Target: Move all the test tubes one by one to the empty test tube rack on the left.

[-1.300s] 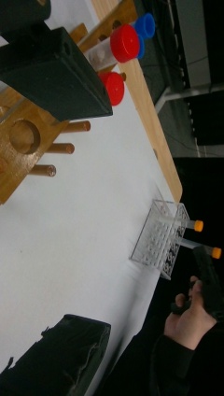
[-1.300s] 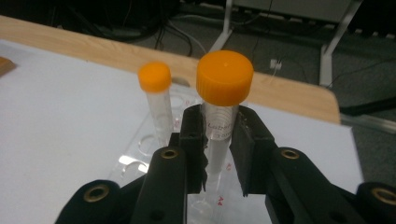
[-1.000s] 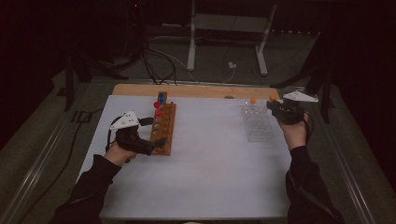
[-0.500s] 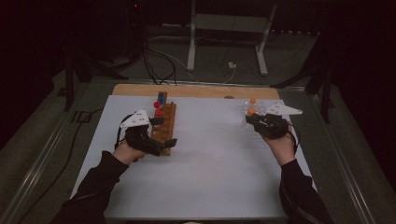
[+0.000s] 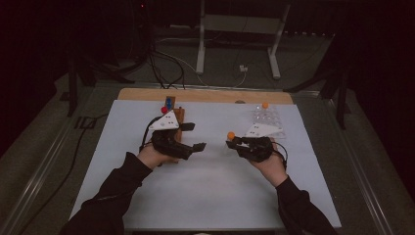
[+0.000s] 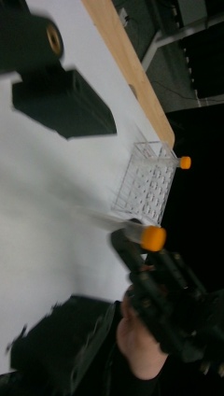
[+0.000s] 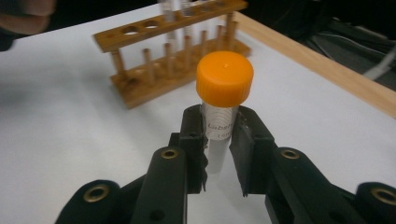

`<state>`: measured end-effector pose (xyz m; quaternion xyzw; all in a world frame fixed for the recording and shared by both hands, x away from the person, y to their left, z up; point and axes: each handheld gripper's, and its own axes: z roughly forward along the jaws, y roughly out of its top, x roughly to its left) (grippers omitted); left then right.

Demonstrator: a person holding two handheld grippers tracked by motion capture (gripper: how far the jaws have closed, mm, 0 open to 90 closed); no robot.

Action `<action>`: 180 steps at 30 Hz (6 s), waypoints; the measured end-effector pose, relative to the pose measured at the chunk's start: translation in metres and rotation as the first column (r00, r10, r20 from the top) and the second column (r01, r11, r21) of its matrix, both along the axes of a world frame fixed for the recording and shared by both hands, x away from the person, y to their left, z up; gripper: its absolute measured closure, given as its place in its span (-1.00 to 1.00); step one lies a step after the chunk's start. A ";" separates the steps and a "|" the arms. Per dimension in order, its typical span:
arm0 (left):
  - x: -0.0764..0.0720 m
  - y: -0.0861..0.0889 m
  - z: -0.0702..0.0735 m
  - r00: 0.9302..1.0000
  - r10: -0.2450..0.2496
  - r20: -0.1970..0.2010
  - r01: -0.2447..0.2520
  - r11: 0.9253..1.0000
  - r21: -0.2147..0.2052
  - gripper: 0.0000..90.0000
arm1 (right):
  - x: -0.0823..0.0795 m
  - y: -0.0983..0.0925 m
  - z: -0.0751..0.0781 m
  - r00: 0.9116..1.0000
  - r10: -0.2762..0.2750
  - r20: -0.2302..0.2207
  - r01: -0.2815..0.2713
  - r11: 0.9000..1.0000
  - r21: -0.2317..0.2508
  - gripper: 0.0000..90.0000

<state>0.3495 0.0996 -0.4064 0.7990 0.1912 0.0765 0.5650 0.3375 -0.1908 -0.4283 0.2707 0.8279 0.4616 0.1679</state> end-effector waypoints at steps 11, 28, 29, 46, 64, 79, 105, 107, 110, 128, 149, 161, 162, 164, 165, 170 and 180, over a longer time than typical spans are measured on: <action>0.001 -0.040 -0.002 0.998 -0.058 0.020 0.057 0.998 0.023 0.00 | -0.008 0.018 -0.002 0.998 0.061 -0.020 -0.061 0.998 -0.001 0.68; 0.005 -0.042 -0.002 0.997 -0.043 0.071 0.038 0.997 0.064 0.59 | -0.008 0.017 0.000 0.997 0.069 -0.035 -0.068 0.997 0.041 0.42; 0.006 -0.037 0.001 0.997 -0.031 0.072 0.026 0.998 0.061 0.59 | -0.008 0.017 0.001 0.997 0.070 -0.031 -0.068 0.997 0.045 0.37; 0.021 0.069 0.024 0.962 0.251 0.107 -0.256 0.966 0.042 0.59 | -0.008 0.010 0.007 1.000 0.018 -0.021 -0.016 0.994 0.109 -0.93; 0.041 0.092 -0.019 0.930 0.362 0.058 -0.366 0.928 0.070 0.59 | -0.008 0.004 0.007 1.000 0.014 -0.025 -0.011 0.993 0.117 -1.00; 0.043 0.095 -0.044 0.925 0.380 0.004 -0.378 0.920 0.101 0.59 | -0.007 0.001 0.008 1.000 0.014 -0.021 -0.012 0.993 0.114 -1.00; 0.007 0.104 -0.025 0.973 0.231 0.010 -0.231 0.973 -0.006 -0.96 | 0.089 -0.101 -0.017 0.890 -0.455 -0.012 0.454 0.890 -0.037 0.11; 0.007 0.103 -0.025 0.974 0.227 0.005 -0.227 0.974 -0.009 -0.96 | 0.100 -0.101 -0.020 0.873 -0.487 -0.029 0.485 0.873 -0.047 0.22; 0.007 0.103 -0.024 0.974 0.228 0.008 -0.228 0.974 -0.009 -0.96 | 0.116 -0.099 -0.025 0.853 -0.520 -0.048 0.516 0.853 -0.077 0.37; 0.008 0.104 -0.025 0.973 0.233 0.000 -0.233 0.973 -0.012 -0.96 | 0.134 -0.094 -0.017 0.834 -0.549 -0.057 0.545 0.835 -0.072 0.67; 0.001 0.063 0.001 0.993 0.121 0.006 -0.121 0.993 0.000 -0.96 | 0.029 -0.022 0.017 0.990 -0.141 0.027 0.142 0.990 -0.028 0.67; -0.001 0.005 0.008 1.000 -0.017 0.009 0.017 1.000 0.012 -0.74 | -0.008 0.014 0.006 0.999 0.035 -0.018 -0.035 0.999 -0.019 0.67; -0.001 0.000 0.008 1.000 -0.029 0.009 0.029 1.000 0.011 -0.68 | -0.009 0.016 0.005 0.999 0.043 -0.027 -0.043 0.999 -0.014 0.67; -0.002 -0.009 0.008 0.999 -0.047 0.014 0.047 0.999 0.019 -0.61 | -0.011 0.019 0.003 0.998 0.057 -0.030 -0.057 0.998 -0.022 0.67; -0.002 -0.013 0.008 0.998 -0.053 0.014 0.053 0.998 0.021 -0.55 | -0.011 0.021 0.002 0.997 0.062 -0.035 -0.063 0.998 -0.020 0.67; 0.000 -0.029 0.002 0.998 -0.068 0.011 0.067 0.997 0.031 -0.25 | -0.014 0.023 0.000 0.997 0.074 -0.037 -0.074 0.997 -0.023 0.67; 0.001 -0.046 -0.010 0.995 -0.097 0.018 0.095 0.993 0.072 0.31 | -0.016 0.026 0.001 0.995 0.089 -0.042 -0.090 0.996 -0.016 0.67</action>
